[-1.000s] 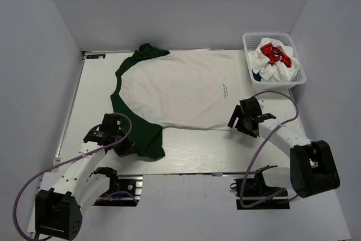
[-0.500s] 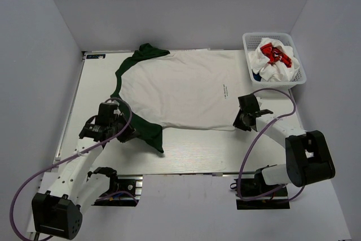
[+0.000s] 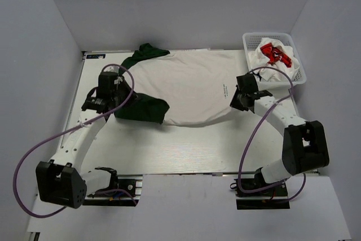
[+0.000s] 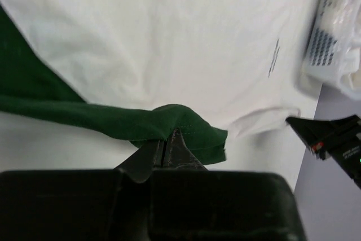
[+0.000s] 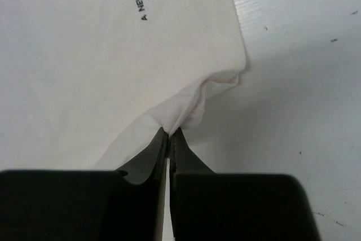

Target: Fold and stack the t-shirts

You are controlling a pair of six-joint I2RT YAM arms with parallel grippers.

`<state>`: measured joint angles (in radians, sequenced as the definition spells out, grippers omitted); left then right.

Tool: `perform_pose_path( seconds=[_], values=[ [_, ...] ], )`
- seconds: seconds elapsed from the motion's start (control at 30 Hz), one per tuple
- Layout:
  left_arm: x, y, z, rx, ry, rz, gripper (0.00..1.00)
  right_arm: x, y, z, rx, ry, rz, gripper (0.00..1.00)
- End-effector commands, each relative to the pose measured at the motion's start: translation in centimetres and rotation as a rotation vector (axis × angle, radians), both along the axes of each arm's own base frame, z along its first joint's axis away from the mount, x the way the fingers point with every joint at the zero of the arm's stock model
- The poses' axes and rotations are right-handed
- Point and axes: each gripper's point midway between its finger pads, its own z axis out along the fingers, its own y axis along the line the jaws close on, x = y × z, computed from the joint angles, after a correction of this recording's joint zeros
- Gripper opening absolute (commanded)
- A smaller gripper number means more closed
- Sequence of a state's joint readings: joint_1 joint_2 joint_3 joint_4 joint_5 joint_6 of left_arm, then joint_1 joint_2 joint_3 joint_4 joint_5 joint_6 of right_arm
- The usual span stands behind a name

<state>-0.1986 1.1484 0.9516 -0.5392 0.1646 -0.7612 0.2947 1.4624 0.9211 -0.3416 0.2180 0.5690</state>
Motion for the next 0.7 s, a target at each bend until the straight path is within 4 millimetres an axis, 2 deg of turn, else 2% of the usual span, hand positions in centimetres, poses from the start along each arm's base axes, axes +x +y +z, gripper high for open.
perform_pose_path(
  seconds=[0.0, 0.03, 0.07, 0.1, 0.13, 0.2, 0.23, 0.27, 0.3, 0.33, 0.4, 0.43, 0.47, 0.5, 0.53, 0.57, 0.6, 0.63, 0.67],
  values=[
    [4.4, 1.1, 3.3, 0.069, -0.156, 0.045, 0.0, 2.8, 0.4, 2.7, -0.01, -0.052, -0.002, 0.0],
    [5.6, 1.4, 4.6, 0.072, -0.188, 0.068, 0.0, 3.2, 0.4, 3.3, -0.017, -0.063, 0.004, 0.0],
    [6.3, 1.8, 4.7, 0.105, -0.197, 0.072, 0.0, 3.3, 0.2, 2.8, -0.032, -0.04, -0.003, 0.0],
    [7.2, 2.0, 5.0, 0.124, -0.204, 0.079, 0.0, 5.0, 0.6, 5.0, -0.024, -0.088, 0.001, 0.0],
    [8.8, 2.4, 5.5, 0.158, -0.214, 0.103, 0.0, 5.4, 0.3, 4.2, -0.046, -0.063, -0.011, 0.0],
    [10.2, 2.6, 5.6, 0.188, -0.211, 0.108, 0.0, 7.3, 0.4, 6.3, -0.052, -0.109, -0.028, 0.0],
    [11.2, 3.0, 6.7, 0.208, -0.236, 0.125, 0.0, 8.1, 0.5, 6.0, -0.062, -0.101, -0.035, 0.0],
    [12.3, 2.8, 5.7, 0.229, -0.223, 0.111, 0.0, 8.6, 0.2, 6.1, -0.074, -0.105, -0.046, 0.0],
    [13.5, 2.9, 6.7, 0.24, -0.255, 0.119, 0.0, 8.9, 0.1, 6.2, -0.092, -0.107, -0.051, 0.0],
    [14.3, 3.6, 6.5, 0.263, -0.252, 0.136, 0.0, 10.3, 0.1, 6.5, -0.093, -0.119, -0.063, 0.0],
    [16.8, 3.2, 6.1, 0.287, -0.264, 0.119, 0.0, 11.1, -0.5, 6.1, -0.118, -0.109, -0.082, 0.0],
    [17.8, 4.0, 5.8, 0.313, -0.266, 0.142, 0.0, 12.4, -0.6, 7.4, -0.112, -0.141, -0.097, 0.0],
    [18.5, 4.3, 5.0, 0.336, -0.254, 0.147, 0.0, 12.7, -0.7, 5.8, -0.128, -0.106, -0.096, 0.0],
    [19.8, 4.7, 5.9, 0.339, -0.272, 0.168, 0.0, 13.6, -0.6, 6.5, -0.123, -0.124, -0.097, 0.0],
    [21.1, 4.7, 3.4, 0.367, -0.231, 0.158, 0.0, 14.4, -0.6, 7.1, -0.12, -0.138, -0.099, 0.0],
    [21.9, 5.2, 2.7, 0.384, -0.222, 0.157, 0.0, 14.6, -0.5, 4.8, -0.136, -0.081, -0.088, 0.0],
    [23.5, 5.3, 3.5, 0.414, -0.277, 0.15, 0.0, 15.6, -0.4, 5.8, -0.134, -0.101, -0.071, 0.0],
    [24.5, 5.7, 2.8, 0.433, -0.287, 0.134, 0.05, 15.7, -0.1, 5.4, -0.136, -0.085, -0.053, 0.06],
    [25.7, 5.6, 0.0, 0.458, -0.259, 0.113, 0.24, 16.7, 0.0, 5.1, -0.147, -0.079, -0.045, 0.14]
  ],
)
